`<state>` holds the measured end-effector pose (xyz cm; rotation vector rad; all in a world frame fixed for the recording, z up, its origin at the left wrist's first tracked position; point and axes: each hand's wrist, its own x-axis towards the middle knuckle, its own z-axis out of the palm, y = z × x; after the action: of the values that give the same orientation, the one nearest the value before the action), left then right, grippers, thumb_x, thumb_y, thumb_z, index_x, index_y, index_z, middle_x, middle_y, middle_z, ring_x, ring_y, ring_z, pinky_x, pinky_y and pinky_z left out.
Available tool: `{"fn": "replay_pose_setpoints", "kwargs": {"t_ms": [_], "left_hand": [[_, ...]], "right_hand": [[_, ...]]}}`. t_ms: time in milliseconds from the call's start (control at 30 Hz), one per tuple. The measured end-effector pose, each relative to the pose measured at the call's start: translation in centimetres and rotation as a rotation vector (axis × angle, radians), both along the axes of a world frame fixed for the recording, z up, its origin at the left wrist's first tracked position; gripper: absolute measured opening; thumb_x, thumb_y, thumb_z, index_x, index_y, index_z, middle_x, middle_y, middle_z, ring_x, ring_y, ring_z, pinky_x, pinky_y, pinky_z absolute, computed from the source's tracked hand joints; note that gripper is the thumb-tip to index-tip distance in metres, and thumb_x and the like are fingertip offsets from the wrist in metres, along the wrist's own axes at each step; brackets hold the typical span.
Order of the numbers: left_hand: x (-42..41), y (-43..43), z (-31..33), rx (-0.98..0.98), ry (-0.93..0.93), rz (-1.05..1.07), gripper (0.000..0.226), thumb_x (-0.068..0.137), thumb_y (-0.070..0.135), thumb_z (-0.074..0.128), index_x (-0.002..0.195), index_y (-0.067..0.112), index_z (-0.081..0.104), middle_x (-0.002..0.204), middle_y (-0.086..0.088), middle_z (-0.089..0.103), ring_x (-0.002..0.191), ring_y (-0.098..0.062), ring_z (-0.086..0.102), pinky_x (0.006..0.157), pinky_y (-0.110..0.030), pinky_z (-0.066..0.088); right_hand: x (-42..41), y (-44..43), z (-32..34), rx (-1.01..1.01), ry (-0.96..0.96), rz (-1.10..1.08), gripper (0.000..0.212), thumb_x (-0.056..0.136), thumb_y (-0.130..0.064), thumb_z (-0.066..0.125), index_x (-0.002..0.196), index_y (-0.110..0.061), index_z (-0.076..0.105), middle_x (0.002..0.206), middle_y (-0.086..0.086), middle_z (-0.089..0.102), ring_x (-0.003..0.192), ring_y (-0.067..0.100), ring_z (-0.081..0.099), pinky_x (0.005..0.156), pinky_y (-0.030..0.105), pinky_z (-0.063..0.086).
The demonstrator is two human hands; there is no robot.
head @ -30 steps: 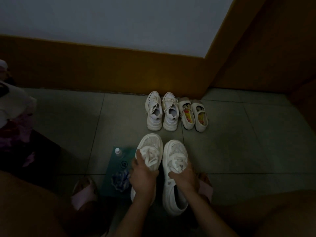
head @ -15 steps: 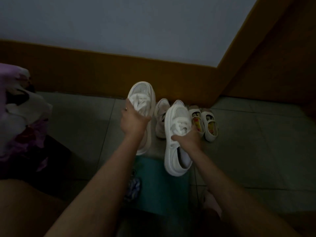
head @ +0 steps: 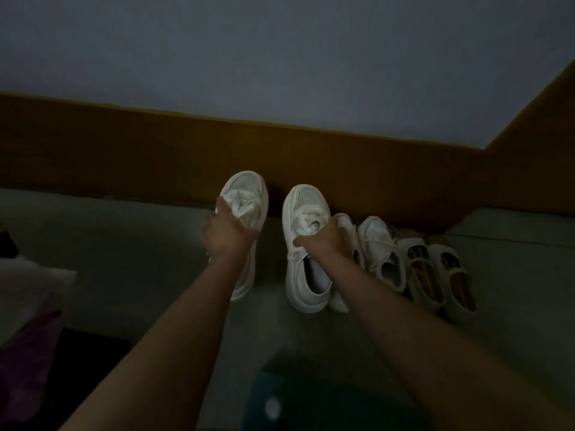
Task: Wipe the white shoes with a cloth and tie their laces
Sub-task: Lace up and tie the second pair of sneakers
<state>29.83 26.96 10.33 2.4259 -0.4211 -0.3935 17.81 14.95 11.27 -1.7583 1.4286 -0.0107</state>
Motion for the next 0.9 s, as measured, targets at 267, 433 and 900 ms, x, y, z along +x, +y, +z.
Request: {"fn": "replay_pose_setpoints", "kwargs": {"t_ms": [267, 433, 900], "left_hand": [[1.0, -0.2, -9.6, 0.038, 0.160, 0.024, 0.098, 0.069, 0.030, 0.079, 0.145, 0.019, 0.017, 0.132, -0.017, 0.044, 0.114, -0.035, 0.052, 0.089, -0.050, 0.050], [0.6, -0.6, -13.3, 0.042, 0.177, 0.061, 0.101, 0.070, 0.029, 0.079, 0.147, 0.016, 0.015, 0.136, -0.020, 0.040, 0.117, -0.037, 0.048, 0.093, -0.050, 0.047], [-0.1, -6.5, -14.2, 0.203, 0.134, 0.014, 0.102, 0.074, 0.041, 0.073, 0.148, 0.011, 0.010, 0.141, -0.021, 0.035, 0.119, -0.037, 0.047, 0.095, -0.045, 0.044]], "right_hand": [[4.2, -0.9, -7.5, 0.015, 0.121, -0.009, 0.098, 0.067, -0.033, 0.079, 0.144, -0.015, 0.022, 0.143, 0.013, 0.036, 0.128, 0.036, 0.041, 0.100, 0.047, 0.042], [4.8, -1.7, -10.6, 0.024, 0.163, -0.004, 0.098, 0.071, -0.032, 0.078, 0.146, -0.013, 0.018, 0.147, 0.014, 0.033, 0.132, 0.036, 0.037, 0.101, 0.045, 0.039], [4.7, -3.8, -13.1, 0.028, 0.261, 0.038, 0.103, 0.077, -0.041, 0.072, 0.149, -0.011, 0.005, 0.153, 0.015, 0.022, 0.137, 0.036, 0.028, 0.105, 0.046, 0.035]]}}
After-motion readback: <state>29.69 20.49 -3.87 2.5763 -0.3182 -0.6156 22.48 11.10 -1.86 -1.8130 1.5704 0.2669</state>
